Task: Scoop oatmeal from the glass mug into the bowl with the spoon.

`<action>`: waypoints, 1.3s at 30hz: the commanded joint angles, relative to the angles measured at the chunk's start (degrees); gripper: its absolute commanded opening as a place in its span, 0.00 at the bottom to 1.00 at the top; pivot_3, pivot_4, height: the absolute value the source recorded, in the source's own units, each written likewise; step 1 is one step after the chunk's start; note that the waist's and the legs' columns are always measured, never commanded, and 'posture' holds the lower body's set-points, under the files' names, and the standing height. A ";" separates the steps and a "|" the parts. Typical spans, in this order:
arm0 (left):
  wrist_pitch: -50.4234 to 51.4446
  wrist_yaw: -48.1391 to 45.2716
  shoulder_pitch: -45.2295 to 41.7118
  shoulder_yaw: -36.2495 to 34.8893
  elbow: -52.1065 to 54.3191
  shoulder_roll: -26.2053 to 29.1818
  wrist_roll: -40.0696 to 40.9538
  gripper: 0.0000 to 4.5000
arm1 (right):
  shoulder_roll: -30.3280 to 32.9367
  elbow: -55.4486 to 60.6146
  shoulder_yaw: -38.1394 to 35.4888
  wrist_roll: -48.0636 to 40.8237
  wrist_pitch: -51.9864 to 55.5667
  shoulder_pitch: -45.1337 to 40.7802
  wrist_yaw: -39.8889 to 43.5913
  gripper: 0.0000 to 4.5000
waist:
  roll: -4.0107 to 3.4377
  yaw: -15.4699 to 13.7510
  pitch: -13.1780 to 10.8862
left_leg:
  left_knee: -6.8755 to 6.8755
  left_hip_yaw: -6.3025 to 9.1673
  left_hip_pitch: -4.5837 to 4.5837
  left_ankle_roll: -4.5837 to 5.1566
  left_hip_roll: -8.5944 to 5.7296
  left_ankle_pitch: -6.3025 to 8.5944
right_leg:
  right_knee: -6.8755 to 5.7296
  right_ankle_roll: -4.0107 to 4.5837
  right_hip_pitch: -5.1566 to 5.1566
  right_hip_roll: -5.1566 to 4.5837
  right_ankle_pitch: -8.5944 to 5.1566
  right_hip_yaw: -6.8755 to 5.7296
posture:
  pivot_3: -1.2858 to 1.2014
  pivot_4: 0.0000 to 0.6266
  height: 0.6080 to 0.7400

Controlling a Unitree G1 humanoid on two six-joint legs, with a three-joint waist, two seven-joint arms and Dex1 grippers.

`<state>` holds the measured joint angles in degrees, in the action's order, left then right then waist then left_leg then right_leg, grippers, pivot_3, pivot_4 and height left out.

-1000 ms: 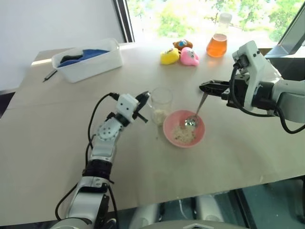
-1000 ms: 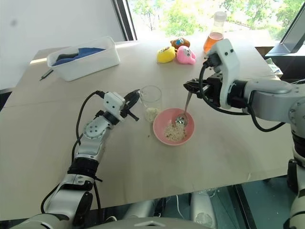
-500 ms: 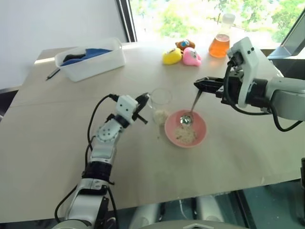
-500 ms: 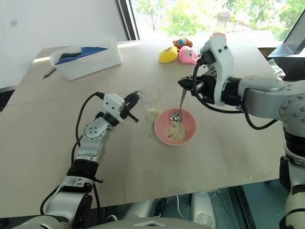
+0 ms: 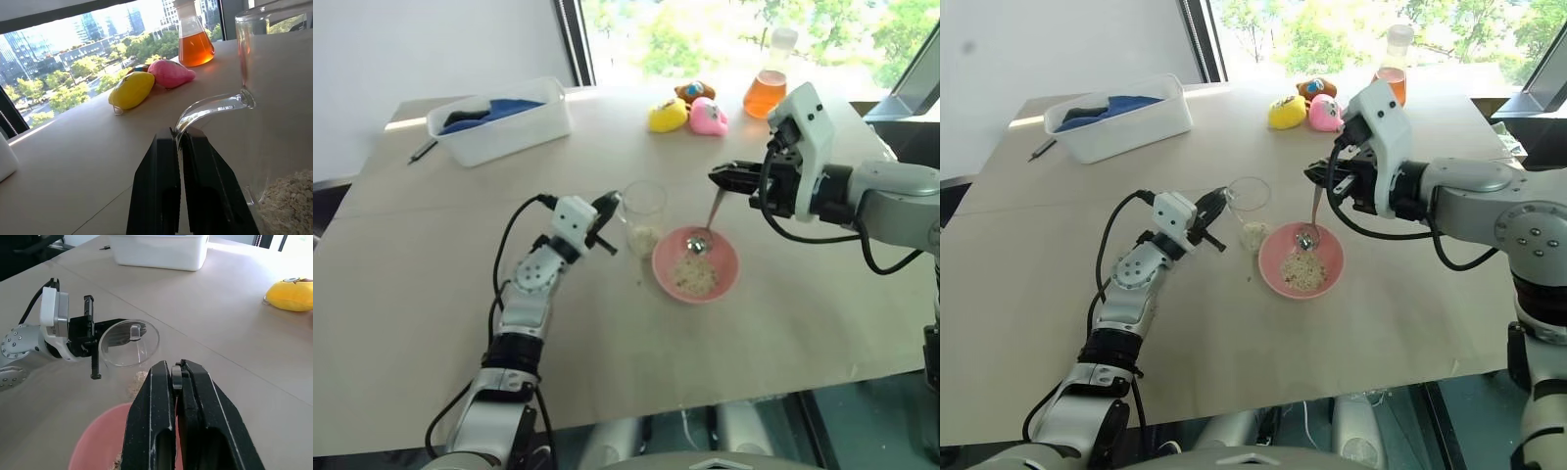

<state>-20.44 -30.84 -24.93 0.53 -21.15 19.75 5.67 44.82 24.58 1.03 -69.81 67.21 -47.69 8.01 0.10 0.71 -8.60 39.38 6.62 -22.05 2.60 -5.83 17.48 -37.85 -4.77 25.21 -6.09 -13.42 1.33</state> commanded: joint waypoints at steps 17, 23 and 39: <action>1.03 0.43 1.44 0.93 1.74 0.31 -1.78 0.01 | -8.32 -20.00 -13.91 -27.41 -2.67 -12.91 -21.28 0.00 | 0.08 0.10 0.05 | -0.03 0.00 0.02 0.00 0.00 0.00 | -0.01 0.00 0.00 0.01 0.00 0.03 | 0.52 0.24 1.00; 2.43 0.13 1.39 0.88 2.37 0.05 -0.86 0.01 | -12.49 -20.62 -10.61 -27.52 -4.91 -14.64 -24.78 0.00 | 0.08 0.21 0.06 | -0.04 0.01 0.00 0.00 0.01 0.00 | 0.01 0.01 0.00 -0.01 0.00 0.02 | 0.52 0.24 1.00; 6.66 -0.38 4.28 -0.15 7.67 1.13 0.36 0.00 | -18.95 -18.88 -0.46 -1.51 -5.30 -11.68 -7.43 0.16 | 0.08 0.40 0.06 | 0.00 0.04 -0.03 0.00 0.00 0.00 | -0.01 0.01 0.03 0.02 0.00 -0.02 | 0.52 0.24 1.00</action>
<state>-14.38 -30.96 -21.77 0.16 -14.62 20.02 6.98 25.89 3.51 1.08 -73.25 63.03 -58.86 -1.82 0.17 1.11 -8.54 39.38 6.66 -22.08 2.60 -5.84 17.48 -37.86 -4.76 25.24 -6.07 -13.42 1.31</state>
